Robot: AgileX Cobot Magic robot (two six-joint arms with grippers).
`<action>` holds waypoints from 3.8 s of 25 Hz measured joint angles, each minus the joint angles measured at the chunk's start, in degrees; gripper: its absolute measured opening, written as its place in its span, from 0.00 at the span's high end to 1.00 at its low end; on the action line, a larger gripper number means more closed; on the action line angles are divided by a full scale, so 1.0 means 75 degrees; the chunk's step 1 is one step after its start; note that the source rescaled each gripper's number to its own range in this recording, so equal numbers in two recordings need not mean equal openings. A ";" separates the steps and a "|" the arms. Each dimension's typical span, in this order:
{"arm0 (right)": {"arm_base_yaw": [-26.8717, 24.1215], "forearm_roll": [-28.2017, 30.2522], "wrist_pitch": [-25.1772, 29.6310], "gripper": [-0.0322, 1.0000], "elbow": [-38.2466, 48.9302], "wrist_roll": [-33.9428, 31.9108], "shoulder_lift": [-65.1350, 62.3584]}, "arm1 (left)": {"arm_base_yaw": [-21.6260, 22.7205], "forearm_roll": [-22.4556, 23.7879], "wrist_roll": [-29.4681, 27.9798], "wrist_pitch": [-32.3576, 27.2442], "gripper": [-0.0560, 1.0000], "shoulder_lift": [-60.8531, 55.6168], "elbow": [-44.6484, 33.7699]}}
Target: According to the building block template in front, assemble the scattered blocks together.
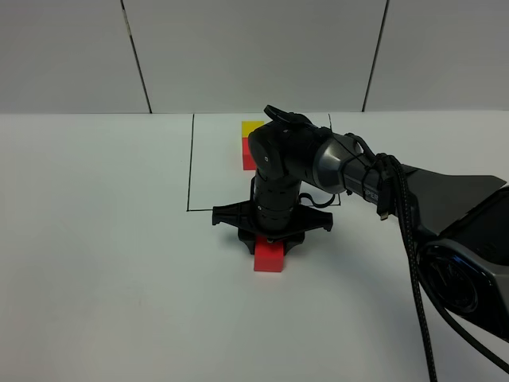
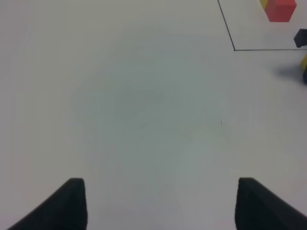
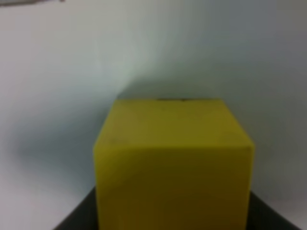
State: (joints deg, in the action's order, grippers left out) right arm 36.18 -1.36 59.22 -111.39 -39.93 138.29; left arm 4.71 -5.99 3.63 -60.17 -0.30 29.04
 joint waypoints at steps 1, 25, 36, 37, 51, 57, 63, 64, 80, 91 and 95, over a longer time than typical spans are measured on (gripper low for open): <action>0.0000 0.0000 0.0000 0.97 0.0000 0.0000 0.0000 | 0.0000 0.0000 0.0000 0.0000 0.52 0.0000 0.0000; 0.0000 -0.0122 -0.0235 0.10 0.0000 0.0638 -0.0116 | 0.0000 0.0002 0.0000 0.0000 0.52 0.0000 0.0000; -0.0293 0.0086 0.0565 0.00 -0.0037 0.1970 -0.0995 | 0.0000 0.0002 0.0000 0.0000 0.52 0.0000 0.0000; -0.0398 0.0182 0.0691 0.00 -0.0059 0.2233 -0.1106 | 0.0000 0.0002 0.0000 0.0000 0.52 0.0000 0.0000; -0.3457 -0.0207 0.0423 0.00 -0.0078 0.4965 -0.2817 | 0.0000 0.0009 0.0000 0.0000 0.52 0.0000 0.0000; -0.4213 -0.0386 0.0316 0.00 -0.0078 0.5528 -0.3335 | 0.0000 0.0009 0.0000 0.0000 0.52 0.0000 0.0000; -0.4544 -0.0438 0.0348 0.00 -0.0078 0.5693 -0.4001 | 0.0000 0.0009 0.0000 0.0000 0.52 0.0000 0.0000; -0.4556 -0.0365 0.0364 0.00 -0.0078 0.5700 -0.4130 | 0.0000 0.0009 0.0000 0.0000 0.52 0.0000 0.0000; -0.4566 0.0393 -0.2267 0.00 0.5123 0.5423 -0.7608 | 0.0000 0.0009 0.0000 0.0000 0.52 0.0000 0.0000; -0.4566 0.0953 -0.2660 0.00 0.8202 0.4780 -1.0769 | 0.0000 0.0009 0.0000 0.0000 0.52 0.0000 0.0000; -0.4566 0.0977 -0.2472 0.00 0.9061 0.4579 -1.2043 | 0.0000 0.0009 0.0000 0.0000 0.52 0.0000 0.0000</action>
State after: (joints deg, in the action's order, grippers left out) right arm 1.94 5.96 40.68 -43.44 -5.59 47.97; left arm 4.71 -5.92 3.63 -60.17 -0.30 29.04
